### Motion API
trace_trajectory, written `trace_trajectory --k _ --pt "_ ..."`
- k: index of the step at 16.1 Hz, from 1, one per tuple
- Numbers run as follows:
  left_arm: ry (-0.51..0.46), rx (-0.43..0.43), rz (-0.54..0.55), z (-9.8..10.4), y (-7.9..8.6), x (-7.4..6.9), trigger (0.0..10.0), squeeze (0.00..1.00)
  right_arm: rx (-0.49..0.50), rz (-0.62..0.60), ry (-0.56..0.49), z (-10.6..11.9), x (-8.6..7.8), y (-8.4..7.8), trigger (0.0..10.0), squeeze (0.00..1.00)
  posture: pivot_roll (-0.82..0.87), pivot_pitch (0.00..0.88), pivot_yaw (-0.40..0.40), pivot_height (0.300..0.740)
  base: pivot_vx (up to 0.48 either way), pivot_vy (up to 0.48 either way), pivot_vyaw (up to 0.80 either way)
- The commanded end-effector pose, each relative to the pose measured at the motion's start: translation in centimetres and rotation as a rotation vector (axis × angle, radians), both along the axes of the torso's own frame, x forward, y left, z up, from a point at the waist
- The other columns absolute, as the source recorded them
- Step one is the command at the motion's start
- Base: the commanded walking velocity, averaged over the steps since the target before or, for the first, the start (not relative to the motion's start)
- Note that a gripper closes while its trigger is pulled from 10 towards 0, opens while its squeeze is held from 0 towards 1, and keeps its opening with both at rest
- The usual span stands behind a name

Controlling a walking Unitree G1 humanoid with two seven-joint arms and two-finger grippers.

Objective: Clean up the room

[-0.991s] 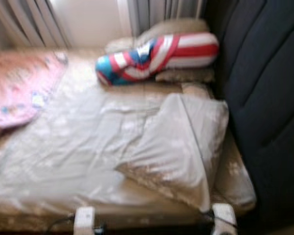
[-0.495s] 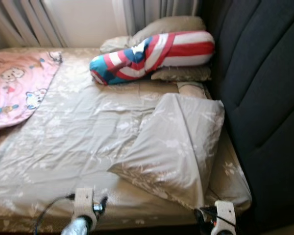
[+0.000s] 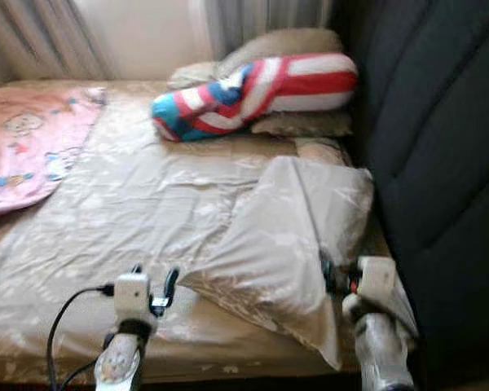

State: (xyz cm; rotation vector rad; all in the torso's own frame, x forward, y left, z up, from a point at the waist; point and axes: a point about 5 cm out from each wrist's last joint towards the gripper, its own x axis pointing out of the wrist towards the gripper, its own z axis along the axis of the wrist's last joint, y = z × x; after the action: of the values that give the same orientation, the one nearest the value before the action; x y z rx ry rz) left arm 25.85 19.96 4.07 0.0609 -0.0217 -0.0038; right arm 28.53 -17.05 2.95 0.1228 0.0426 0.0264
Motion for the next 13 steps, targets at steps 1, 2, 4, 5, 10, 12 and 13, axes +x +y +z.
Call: trace_trajectory --k 1,2,4,5,10,12,13 --pt "0.005 -0.008 0.004 0.1 0.0 -0.3 10.0 0.00 0.026 -0.029 0.066 -1.7 -1.6 -0.4 10.0 0.00 -0.05 0.030 -0.021 0.740 0.000 0.000 0.00" --pt "0.002 -0.009 -0.001 0.2 -0.2 -0.3 10.0 0.00 0.027 -0.030 0.061 -1.6 -1.6 -0.4 10.0 0.00 -0.05 0.030 -0.021 0.740 0.000 0.000 0.00" --pt "-0.002 -0.019 -0.018 0.7 -0.8 -0.4 10.0 0.00 0.027 -0.026 0.057 -1.4 -1.8 -0.1 10.0 0.00 -0.06 0.012 -0.019 0.740 0.000 0.000 0.00" --pt "-0.001 -0.022 -0.021 0.6 -0.9 -0.6 10.0 0.00 0.031 -0.033 0.062 -1.6 -2.1 0.0 10.0 0.00 -0.05 0.003 -0.018 0.740 0.000 0.000 0.00" --pt "0.033 -0.039 -0.028 0.8 -1.2 -0.6 10.0 0.00 0.041 -0.052 0.060 -1.5 -2.9 0.3 10.0 0.00 -0.06 0.000 -0.010 0.740 0.000 0.000 0.00" --pt "0.044 -0.035 -0.029 0.8 -1.2 -0.5 10.0 0.00 0.046 -0.060 0.057 -1.3 -2.8 0.3 10.0 0.00 -0.06 0.000 -0.007 0.740 0.000 0.480 0.00" --pt "0.047 -0.034 -0.030 0.9 -1.2 -0.5 10.0 0.00 0.047 -0.061 0.056 -1.1 -2.8 0.3 10.0 0.00 -0.06 0.000 -0.007 0.740 0.000 0.480 0.00"
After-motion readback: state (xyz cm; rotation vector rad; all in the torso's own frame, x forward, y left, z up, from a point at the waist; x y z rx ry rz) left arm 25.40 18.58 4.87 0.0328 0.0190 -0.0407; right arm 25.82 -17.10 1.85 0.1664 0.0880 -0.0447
